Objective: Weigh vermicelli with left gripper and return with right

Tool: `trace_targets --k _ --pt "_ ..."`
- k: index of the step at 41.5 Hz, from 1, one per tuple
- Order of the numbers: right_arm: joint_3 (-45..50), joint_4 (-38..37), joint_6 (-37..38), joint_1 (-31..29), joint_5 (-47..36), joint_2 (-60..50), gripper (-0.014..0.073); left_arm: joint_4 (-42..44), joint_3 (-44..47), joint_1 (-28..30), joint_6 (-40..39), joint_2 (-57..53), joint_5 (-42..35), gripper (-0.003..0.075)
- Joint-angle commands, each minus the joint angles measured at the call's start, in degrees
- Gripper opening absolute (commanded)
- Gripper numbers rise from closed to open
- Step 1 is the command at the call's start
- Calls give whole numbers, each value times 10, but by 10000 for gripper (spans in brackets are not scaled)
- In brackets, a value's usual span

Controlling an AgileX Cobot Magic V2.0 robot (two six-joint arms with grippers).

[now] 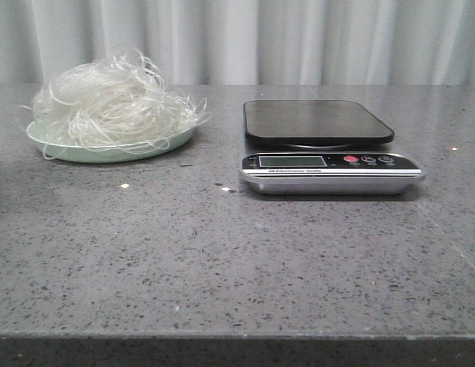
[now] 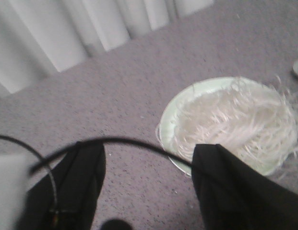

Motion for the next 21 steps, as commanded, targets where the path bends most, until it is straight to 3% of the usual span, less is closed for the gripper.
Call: trace_targets --k 1,10,21 --pt "-5 -1 -1 -4 -46 -9 151 -63 -29 -4 95 30 -21 464" --pt "-5 -1 -1 -4 -46 -9 151 -153 -50 0 234 94 -19 464" --pt "-5 -1 -1 -4 -46 -9 151 -273 -78 30 267 137 -19 464"
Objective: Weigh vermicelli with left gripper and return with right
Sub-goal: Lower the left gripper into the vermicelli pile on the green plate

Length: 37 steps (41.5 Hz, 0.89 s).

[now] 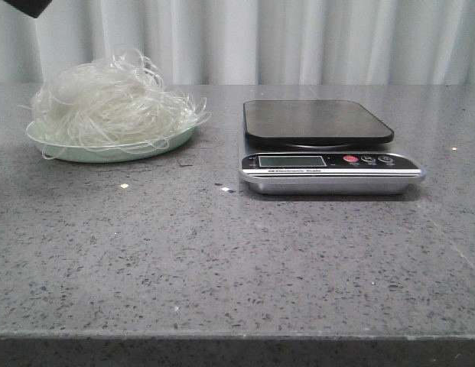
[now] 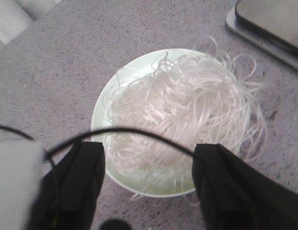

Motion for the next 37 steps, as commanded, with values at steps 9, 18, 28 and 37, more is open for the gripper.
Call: trace_targets --k 9,18,28,37 --pt "-5 -1 -1 -4 -46 -9 151 -202 -28 130 60 15 26 613" --pt "-5 -1 -1 -4 -46 -9 151 -303 -47 176 231 52 118 702" --pt "-5 -1 -1 -4 -46 -9 151 -371 -50 176 411 63 111 701" --pt "-5 -1 -1 -4 -46 -9 151 -371 -50 146 451 94 109 701"
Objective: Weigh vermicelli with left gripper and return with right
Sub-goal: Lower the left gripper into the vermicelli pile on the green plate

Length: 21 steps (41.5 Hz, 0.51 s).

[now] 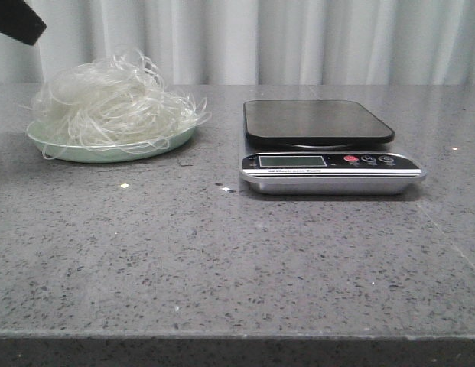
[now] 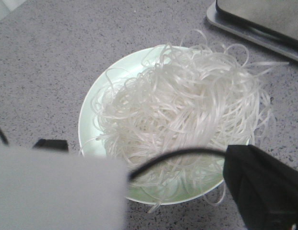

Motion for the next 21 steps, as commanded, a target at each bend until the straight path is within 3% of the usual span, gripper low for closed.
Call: trace_targets --k 1,13,21 --pt "-5 -1 -1 -4 -46 -9 151 -34 -19 -25 20 1 -17 701" --pt "-5 -1 -1 -4 -46 -9 151 -20 -23 -81 23 56 -111 701" --pt "-5 -1 -1 -4 -46 -9 151 -22 -23 -81 23 97 -113 701"
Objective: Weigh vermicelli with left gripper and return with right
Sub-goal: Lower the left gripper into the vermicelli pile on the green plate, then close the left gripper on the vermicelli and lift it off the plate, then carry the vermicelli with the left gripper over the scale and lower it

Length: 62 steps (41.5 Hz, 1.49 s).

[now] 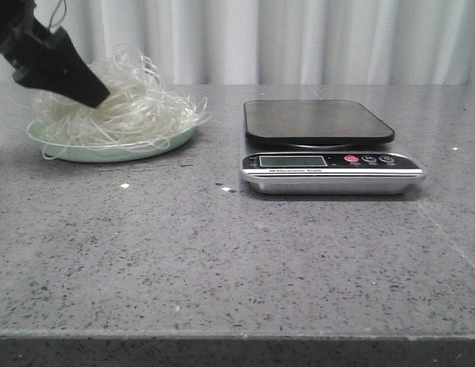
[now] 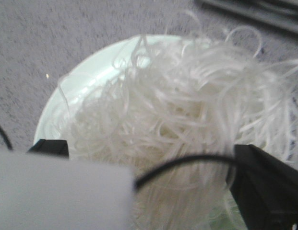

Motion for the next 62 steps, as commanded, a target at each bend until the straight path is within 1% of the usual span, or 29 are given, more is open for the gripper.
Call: trace_targets --k 1,5,8,13,19,20,23,31,40,47,51,55,57,62 --pt "-5 -1 -1 -4 -46 -9 151 -23 -20 -4 -1 -3 -16 701" --pt "-5 -1 -1 -4 -46 -9 151 -24 -20 -4 -1 11 -16 668" --pt "-5 -1 -1 -4 -46 -9 151 -25 -20 -4 -1 17 -16 595" --pt "-5 -1 -1 -4 -46 -9 151 -26 -20 -4 -1 17 -17 423" --pt "-5 -1 -1 -4 -46 -9 151 -26 -20 -4 -1 17 -17 155" --pt "-5 -1 -1 -4 -46 -9 151 -26 -20 -4 -1 17 -17 123" --pt "-5 -1 -1 -4 -46 -9 151 -26 -20 -4 -1 16 -15 151" --pt "-5 -1 -1 -4 -46 -9 151 -26 -21 -4 -1 -7 -12 145" --pt "-5 -1 -1 -4 -46 -9 151 -42 -43 -4 -11 -67 -12 145" --pt "-5 -1 -1 -4 -46 -9 151 -142 -75 -7 -11 -97 1 145" --pt "-5 -1 -1 -4 -46 -9 151 -172 -100 -32 -11 -101 2 145" --pt "-5 -1 -1 -4 -46 -9 151 -174 -122 -78 -11 -97 -8 145" --pt "-5 -1 -1 -4 -46 -9 151 -174 -129 -102 -11 -94 -24 145" --pt "-5 -1 -1 -4 -46 -9 151 -174 -130 -179 -11 -84 -115 145"
